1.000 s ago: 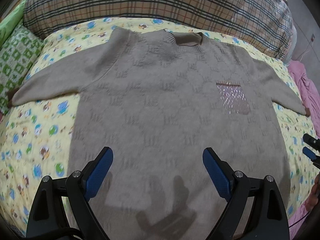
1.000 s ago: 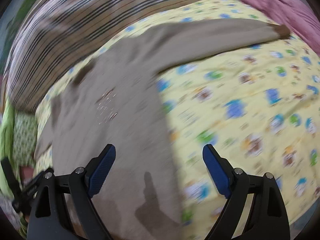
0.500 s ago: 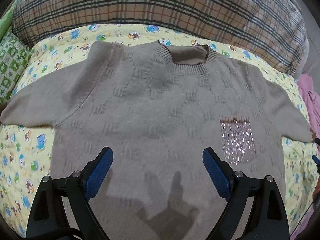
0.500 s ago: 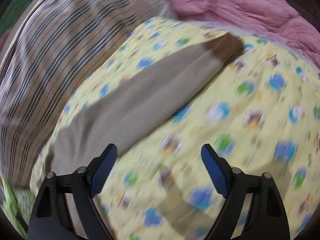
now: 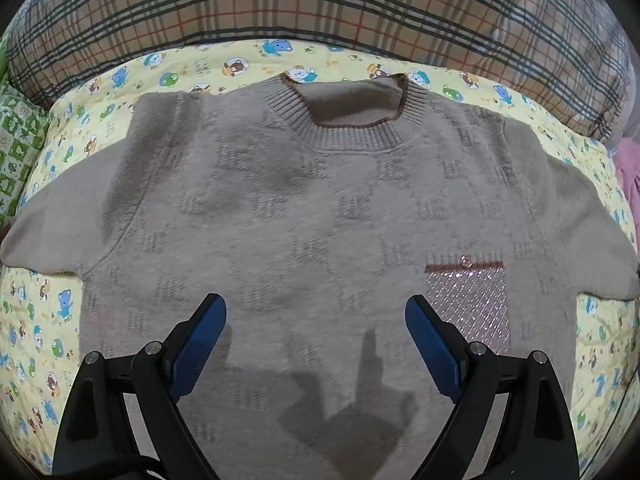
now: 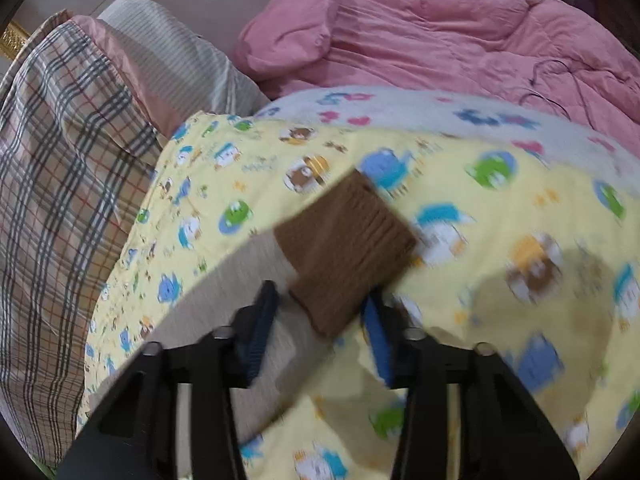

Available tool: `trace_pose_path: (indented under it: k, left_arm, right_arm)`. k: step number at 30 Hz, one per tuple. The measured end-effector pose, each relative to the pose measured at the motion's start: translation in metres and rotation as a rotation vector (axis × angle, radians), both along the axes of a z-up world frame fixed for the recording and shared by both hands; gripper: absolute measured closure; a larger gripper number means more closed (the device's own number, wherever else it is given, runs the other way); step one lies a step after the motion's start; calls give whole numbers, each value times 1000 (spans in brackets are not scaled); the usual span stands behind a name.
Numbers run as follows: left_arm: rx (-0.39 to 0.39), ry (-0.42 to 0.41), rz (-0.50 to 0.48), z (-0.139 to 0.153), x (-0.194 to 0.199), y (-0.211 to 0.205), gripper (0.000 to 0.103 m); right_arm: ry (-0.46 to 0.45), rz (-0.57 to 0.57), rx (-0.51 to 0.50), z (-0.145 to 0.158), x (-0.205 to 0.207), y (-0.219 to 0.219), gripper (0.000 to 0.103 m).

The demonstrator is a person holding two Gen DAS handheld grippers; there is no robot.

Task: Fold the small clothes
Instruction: 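Grasp the brown cuff of a sweater sleeve with the right gripper, then pass the brown cuff from the right gripper into the left gripper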

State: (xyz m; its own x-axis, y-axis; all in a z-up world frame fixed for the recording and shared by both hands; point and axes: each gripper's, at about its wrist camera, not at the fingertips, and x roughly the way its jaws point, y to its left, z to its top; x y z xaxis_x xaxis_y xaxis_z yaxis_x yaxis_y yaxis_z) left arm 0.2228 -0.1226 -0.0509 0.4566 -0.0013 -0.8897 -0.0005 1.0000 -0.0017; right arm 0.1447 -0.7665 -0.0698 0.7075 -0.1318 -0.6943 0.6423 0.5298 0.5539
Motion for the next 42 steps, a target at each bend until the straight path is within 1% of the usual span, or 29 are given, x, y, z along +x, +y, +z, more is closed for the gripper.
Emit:
trace_pose_path:
  k: [1,2,4,5,6,7,9,11,12,14,15,17,20,21,23,24,27,29,32,34,35,37,38,39,41,42]
  left_arm:
    - [-2,3,0,-2,1,-1,11]
    - [-3,7,-2,-4,1,-2,11]
    - [-1,15,2,-7,1,-2,11]
    - [-6,12,2,-6,0,-1,11]
    - [-15,6,1,-5,-3,2,11]
    - [-25,3,0,-5,-4,4,11]
    - [-43,4,-3,-5,-6,11,11]
    - [-51,10,0,-5,-9,21,11]
    - [-57,9,5,-4,-12,28,11]
    - [-70,0,16,0,-18,42,11]
    - [-85,-6,15,3,-21,50,11]
    - [-115,-17,4,7,-29,67,11]
    - [-128,-24,-5,11,-39,88,11]
    - [-132,-25,-6,12,-42,96,11]
    - [-151,-25,3,12,-47,113,11]
    - [-162,-22,9,12,-51,119,11]
    - [-202,-16,31,11,-54,140,11]
    - [-221,-12,42,9,-55,150,11]
    - [-233,-9,44,6,-54,159,11]
    - [-236,-9,46,4,-52,162,11]
    - [-240,-8,47,2,-50,163,11]
    - [-255,-4,48,-2,-46,163,11]
    - [-262,-1,47,-4,-42,162,11]
    - [-268,1,44,-7,-37,159,11]
    - [-273,11,37,-15,-24,150,11]
    - [-269,15,34,-18,-19,145,11]
  right_arm:
    - [3,11,-4,0,5,-1,93]
    - [5,27,-9,1,9,1,95]
    - [-13,67,-53,11,14,13,95]
    - [-35,105,-86,21,17,25,95]
    - [-57,139,-100,27,19,35,95]
    - [-96,197,-102,36,22,52,95]
    - [-144,304,-107,50,28,86,96]
    - [-200,443,-107,64,36,136,96]
    - [-223,492,-95,67,38,156,96]
    - [-266,611,-53,72,45,210,95]
    - [-277,647,-34,71,48,230,96]
    - [-311,743,51,66,56,282,95]
    - [-319,851,111,58,68,350,95]
    - [-319,897,131,55,74,381,95]
    - [-313,954,148,50,79,419,95]
    - [-309,993,161,47,83,445,95]
    - [-290,1079,204,38,96,498,95]
    - [-274,1135,213,33,100,529,95]
    - [-237,1188,217,23,106,560,95]
    - [-220,1207,219,18,113,572,95]
    - [-196,1213,215,12,116,579,92]
    - [-148,1221,223,1,123,588,88]
    - [-121,1223,235,-6,125,589,78]
    - [-104,1227,251,-9,128,592,64]
    - [-102,1219,293,-12,128,590,54]
    - [-112,1213,303,-8,128,589,53]
